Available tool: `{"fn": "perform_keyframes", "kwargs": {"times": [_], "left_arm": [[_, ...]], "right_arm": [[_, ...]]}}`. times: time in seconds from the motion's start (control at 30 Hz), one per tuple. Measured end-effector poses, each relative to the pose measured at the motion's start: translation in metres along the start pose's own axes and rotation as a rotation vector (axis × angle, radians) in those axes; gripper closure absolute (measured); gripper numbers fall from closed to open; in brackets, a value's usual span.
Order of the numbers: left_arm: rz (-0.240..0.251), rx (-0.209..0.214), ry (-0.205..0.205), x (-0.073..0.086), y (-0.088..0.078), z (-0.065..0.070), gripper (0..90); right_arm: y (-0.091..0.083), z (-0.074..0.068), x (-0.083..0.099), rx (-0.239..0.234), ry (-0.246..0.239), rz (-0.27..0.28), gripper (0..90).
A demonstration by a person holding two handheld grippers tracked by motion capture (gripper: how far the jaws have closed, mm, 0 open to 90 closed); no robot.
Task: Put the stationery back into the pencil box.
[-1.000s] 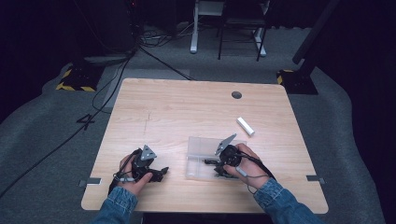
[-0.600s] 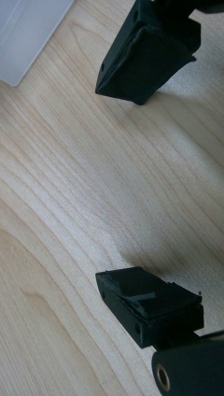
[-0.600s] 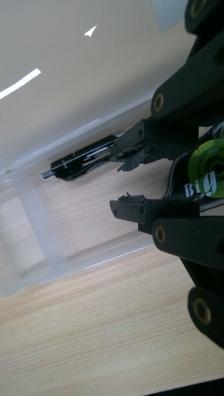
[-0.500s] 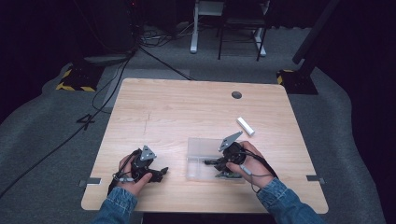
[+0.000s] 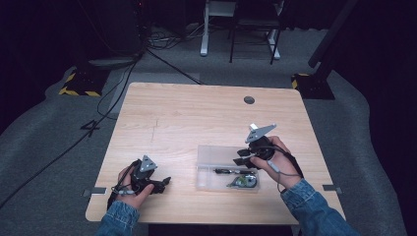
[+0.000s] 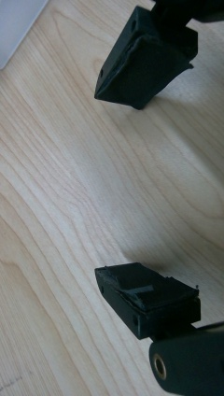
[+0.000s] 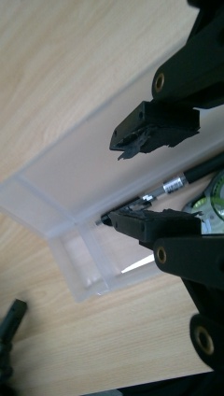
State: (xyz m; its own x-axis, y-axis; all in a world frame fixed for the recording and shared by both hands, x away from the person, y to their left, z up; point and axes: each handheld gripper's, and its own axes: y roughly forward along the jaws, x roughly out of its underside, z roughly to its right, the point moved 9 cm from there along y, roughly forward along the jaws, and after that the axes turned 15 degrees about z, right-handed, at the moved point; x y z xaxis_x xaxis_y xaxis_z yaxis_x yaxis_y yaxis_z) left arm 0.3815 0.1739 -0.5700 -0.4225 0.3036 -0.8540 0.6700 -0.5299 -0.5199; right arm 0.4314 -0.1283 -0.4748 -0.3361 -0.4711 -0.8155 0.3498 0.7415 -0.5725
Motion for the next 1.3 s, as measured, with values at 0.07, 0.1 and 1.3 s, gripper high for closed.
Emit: {"fn": "perform_keyframes", "kwargs": {"times": [0.07,0.1,1.3], "left_arm": [[-0.003,-0.001,-0.002,0.002,-0.003,-0.001,14.0],[-0.003,-0.011,0.001,0.002,-0.004,-0.002,14.0],[-0.007,-0.010,-0.005,0.007,-0.011,-0.005,13.3]], "right_arm": [[-0.005,0.007,-0.005,0.013,0.010,0.016,58.9],[-0.007,0.012,-0.007,0.022,0.014,0.023,58.2],[0.022,0.176,0.032,0.415,0.183,-0.052,50.5]]}}
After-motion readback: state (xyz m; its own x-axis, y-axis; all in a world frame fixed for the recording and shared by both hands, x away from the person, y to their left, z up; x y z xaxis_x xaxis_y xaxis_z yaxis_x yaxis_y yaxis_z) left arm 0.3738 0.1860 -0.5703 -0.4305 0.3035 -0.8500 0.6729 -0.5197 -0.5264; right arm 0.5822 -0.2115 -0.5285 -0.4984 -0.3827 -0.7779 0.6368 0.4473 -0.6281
